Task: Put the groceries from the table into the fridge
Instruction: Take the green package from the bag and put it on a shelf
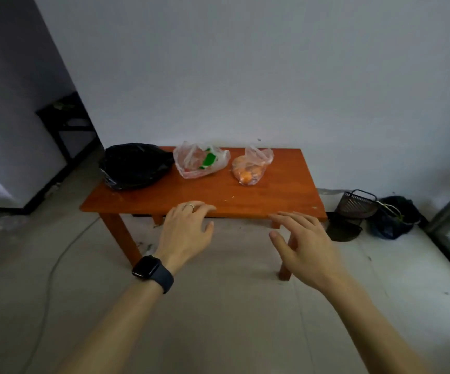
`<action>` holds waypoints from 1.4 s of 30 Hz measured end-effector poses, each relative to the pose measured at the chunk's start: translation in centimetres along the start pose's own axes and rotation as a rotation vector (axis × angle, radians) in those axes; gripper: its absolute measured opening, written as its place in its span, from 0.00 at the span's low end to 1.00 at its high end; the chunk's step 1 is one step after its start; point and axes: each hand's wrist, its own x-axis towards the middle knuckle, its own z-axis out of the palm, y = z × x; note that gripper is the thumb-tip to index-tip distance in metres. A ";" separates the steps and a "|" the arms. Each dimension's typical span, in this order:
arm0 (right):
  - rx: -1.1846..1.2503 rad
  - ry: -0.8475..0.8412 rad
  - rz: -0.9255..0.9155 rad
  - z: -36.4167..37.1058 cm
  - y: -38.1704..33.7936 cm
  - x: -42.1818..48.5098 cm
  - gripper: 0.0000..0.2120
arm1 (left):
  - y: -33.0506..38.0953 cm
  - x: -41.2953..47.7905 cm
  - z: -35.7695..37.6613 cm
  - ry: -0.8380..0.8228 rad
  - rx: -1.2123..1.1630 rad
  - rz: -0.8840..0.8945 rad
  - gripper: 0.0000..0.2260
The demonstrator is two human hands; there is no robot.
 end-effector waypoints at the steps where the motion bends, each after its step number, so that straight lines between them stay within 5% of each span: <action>1: 0.006 -0.013 -0.009 0.7 -0.6 1.3 0.21 | -1.2 0.7 -0.1 0.003 0.001 -0.007 0.17; 26: 0.214 -0.195 -0.086 17.7 0.1 39.8 0.22 | -20.2 33.6 6.8 -0.032 0.150 -0.040 0.18; 34: 0.206 -0.284 0.017 27.7 0.7 51.3 0.23 | -28.1 47.1 15.7 -0.236 0.331 0.208 0.23; 42: 0.244 -0.411 0.381 38.8 -0.1 64.7 0.24 | -34.6 60.6 25.8 -0.503 0.437 0.558 0.27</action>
